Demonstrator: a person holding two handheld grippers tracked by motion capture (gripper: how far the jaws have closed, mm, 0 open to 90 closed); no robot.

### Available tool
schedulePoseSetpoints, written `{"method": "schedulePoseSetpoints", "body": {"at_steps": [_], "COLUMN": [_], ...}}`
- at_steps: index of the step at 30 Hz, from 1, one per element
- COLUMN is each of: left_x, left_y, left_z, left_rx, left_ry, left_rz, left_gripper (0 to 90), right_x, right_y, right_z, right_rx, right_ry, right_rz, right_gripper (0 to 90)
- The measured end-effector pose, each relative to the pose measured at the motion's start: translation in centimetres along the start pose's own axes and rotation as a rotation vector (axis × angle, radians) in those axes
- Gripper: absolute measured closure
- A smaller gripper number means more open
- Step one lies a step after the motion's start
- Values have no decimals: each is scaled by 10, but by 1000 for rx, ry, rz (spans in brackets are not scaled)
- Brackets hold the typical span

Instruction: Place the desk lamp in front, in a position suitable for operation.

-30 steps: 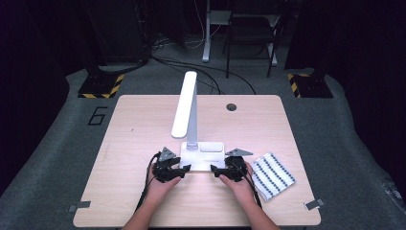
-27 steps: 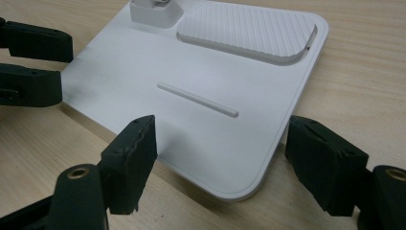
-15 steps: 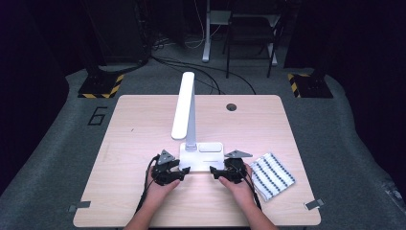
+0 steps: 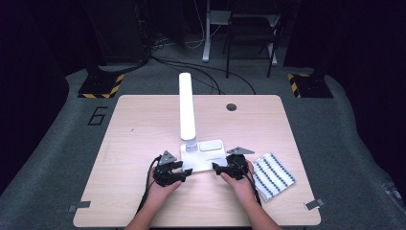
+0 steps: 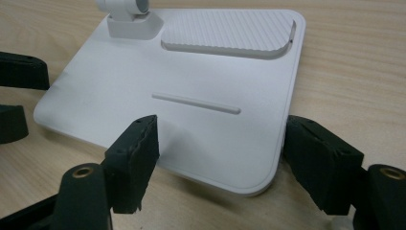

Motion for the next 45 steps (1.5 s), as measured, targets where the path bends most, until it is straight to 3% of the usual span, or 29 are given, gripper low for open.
{"method": "schedulePoseSetpoints", "body": {"at_steps": [2,3,4,5,6,10,12,15,16,20,22,26,28,31,35,38,45], "left_x": [3,8,12,14,16,19,16,14,11,4,-3,-11,-15,-19,-24,-27,-31], "left_y": [2,2,2,2,2,7,12,22,25,39,46,56,62,66,68,70,65], "left_z": [-1,-2,-4,-6,-7,-10,-9,-9,-8,-9,-10,-12,-13,-14,-13,-14,-22], "left_rx": [5,1,-2,-10,-14,-9,-9,11,16,33,52,54,79,87,74,88,50], "left_ry": [-23,-66,-71,-62,-57,-54,-51,-45,-37,-26,-3,-1,17,23,35,34,34], "left_rz": [-8,2,-5,-50,-68,-62,-72,-56,-67,-40,-62,-38,-26,-10,-38,-12,-35], "left_gripper": [429,476,471,472,470,453,448,440,439,422,412,393,393,386,378,379,379], "right_x": [2,3,3,5,5,6,8,6,5,2,1,1,1,0,-1,0,-1], "right_y": [2,2,2,3,3,5,5,4,4,3,2,0,0,-1,-2,-2,-5], "right_z": [-1,-1,-1,-1,0,3,5,7,7,8,9,9,9,10,9,10,11], "right_rx": [6,5,5,10,11,24,18,15,16,16,4,1,0,-1,-2,-6,-7], "right_ry": [-5,-4,0,-1,-5,-17,-21,-18,-14,-5,-4,-6,-6,-5,-4,-5,-6], "right_rz": [-13,-15,-15,-3,-7,1,23,7,0,1,11,13,6,6,-3,3,-10], "right_gripper": [273,279,285,294,295,295,300,306,308,310,314,316,316,312,311,312,311]}}
Point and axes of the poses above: each handheld gripper's, and its own axes: z roughly backward along the jaws, y roughly out of its top, x roughly to its right, the point moved 9 cm from there along -z, roughly forward along the jaws, and after that the axes turned 3 degrees about y, right-handed, at the moved point
